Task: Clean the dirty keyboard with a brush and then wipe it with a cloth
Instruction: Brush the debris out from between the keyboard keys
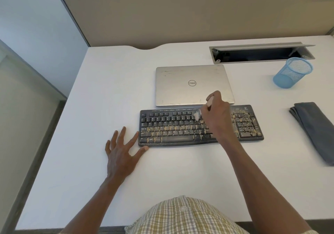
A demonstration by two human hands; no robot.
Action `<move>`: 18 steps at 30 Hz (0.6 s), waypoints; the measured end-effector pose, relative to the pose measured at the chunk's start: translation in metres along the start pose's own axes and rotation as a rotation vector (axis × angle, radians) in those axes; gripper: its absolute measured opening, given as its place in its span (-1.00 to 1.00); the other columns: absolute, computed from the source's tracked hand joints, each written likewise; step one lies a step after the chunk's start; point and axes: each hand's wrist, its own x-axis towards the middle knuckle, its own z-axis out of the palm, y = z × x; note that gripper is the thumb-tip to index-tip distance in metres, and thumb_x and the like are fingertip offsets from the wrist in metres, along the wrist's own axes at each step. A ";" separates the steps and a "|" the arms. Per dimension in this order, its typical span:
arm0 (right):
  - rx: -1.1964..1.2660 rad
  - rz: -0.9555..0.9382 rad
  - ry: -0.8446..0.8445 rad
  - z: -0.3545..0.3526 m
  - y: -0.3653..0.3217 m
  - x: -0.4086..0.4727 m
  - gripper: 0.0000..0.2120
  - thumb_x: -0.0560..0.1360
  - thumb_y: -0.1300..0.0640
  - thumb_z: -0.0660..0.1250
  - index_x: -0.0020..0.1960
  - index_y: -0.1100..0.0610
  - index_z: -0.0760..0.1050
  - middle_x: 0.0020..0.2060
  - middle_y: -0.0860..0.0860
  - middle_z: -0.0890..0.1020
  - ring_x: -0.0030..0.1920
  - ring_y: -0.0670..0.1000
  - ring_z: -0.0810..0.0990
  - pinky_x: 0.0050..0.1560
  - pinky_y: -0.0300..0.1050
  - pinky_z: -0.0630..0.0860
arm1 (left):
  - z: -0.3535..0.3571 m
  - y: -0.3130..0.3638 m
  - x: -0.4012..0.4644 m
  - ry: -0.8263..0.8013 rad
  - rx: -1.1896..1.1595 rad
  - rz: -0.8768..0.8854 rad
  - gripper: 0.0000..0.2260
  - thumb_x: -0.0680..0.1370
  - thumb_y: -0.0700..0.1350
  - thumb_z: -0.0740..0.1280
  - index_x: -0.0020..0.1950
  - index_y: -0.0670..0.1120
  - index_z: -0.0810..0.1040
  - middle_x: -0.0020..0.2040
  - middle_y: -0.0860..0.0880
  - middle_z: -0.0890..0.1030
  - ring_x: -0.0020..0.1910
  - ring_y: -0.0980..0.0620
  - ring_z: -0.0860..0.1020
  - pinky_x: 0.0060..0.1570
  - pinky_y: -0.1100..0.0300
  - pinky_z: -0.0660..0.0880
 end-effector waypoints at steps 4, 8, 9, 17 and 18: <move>-0.001 -0.037 -0.030 -0.001 0.004 -0.003 -0.86 0.54 0.24 0.28 0.05 0.19 0.34 -0.35 0.09 0.52 -0.43 0.05 0.51 -0.52 -0.22 0.30 | 0.001 0.001 0.000 -0.004 -0.005 -0.001 -0.35 0.48 0.51 0.10 0.49 0.26 0.42 0.64 -0.05 0.18 0.63 -0.11 0.04 0.55 -0.16 -0.03; 0.047 -0.009 0.043 -0.009 0.001 0.003 -0.87 0.54 0.26 0.27 0.06 0.19 0.34 -0.34 0.04 0.51 -0.44 -0.05 0.49 -0.54 -0.26 0.34 | 0.000 0.001 0.000 -0.013 0.001 -0.005 -0.34 0.48 0.52 0.09 0.50 0.27 0.41 0.65 -0.05 0.17 0.63 -0.10 0.03 0.56 -0.15 -0.04; 0.044 -0.023 0.065 -0.010 0.001 0.004 -0.87 0.55 0.26 0.26 0.06 0.19 0.34 -0.36 0.01 0.49 -0.45 -0.06 0.49 -0.54 -0.26 0.34 | 0.000 0.001 0.000 -0.012 -0.001 -0.005 -0.34 0.47 0.52 0.09 0.50 0.27 0.41 0.65 -0.05 0.17 0.63 -0.10 0.03 0.56 -0.15 -0.04; -0.055 -0.073 0.013 -0.013 0.002 0.003 -0.87 0.52 0.27 0.26 0.03 0.20 0.34 -0.39 0.10 0.51 -0.43 0.10 0.52 -0.49 -0.05 0.45 | 0.000 0.002 0.000 -0.007 -0.016 -0.003 -0.34 0.47 0.52 0.10 0.49 0.26 0.43 0.64 -0.05 0.18 0.63 -0.11 0.04 0.56 -0.16 -0.03; -0.056 -0.087 0.029 -0.012 0.002 0.002 -0.88 0.53 0.28 0.26 0.04 0.21 0.35 -0.41 0.09 0.50 -0.44 0.10 0.51 -0.50 -0.06 0.43 | 0.000 0.002 0.000 -0.005 -0.018 0.000 -0.34 0.47 0.51 0.10 0.49 0.26 0.43 0.64 -0.05 0.18 0.63 -0.11 0.04 0.56 -0.16 -0.03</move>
